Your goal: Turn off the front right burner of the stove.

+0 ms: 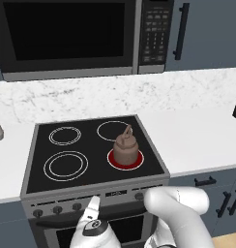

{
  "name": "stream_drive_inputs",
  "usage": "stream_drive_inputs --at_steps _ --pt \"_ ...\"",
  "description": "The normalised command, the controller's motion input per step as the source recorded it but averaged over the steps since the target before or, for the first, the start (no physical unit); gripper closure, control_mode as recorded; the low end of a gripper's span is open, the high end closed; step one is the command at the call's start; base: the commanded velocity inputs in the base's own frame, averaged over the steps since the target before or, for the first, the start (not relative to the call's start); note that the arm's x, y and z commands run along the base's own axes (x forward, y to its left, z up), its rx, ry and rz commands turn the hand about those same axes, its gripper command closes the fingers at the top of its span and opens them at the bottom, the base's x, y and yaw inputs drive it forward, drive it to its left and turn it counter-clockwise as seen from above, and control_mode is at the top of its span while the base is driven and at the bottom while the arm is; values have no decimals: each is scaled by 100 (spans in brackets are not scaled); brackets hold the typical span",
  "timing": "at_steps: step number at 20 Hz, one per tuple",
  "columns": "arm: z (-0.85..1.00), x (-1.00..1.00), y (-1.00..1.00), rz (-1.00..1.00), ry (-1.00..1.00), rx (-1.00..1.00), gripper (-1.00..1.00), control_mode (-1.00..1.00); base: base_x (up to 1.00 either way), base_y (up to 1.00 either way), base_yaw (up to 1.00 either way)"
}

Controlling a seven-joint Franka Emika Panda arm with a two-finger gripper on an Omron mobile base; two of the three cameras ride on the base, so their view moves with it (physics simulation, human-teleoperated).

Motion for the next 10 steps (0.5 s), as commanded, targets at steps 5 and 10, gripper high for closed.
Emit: stream_drive_inputs --at_steps 5,10 --pt "0 0 0 0 0 0 -100 -100 0 0 0" --pt "0 4 -11 0 0 0 -100 -100 0 0 0"
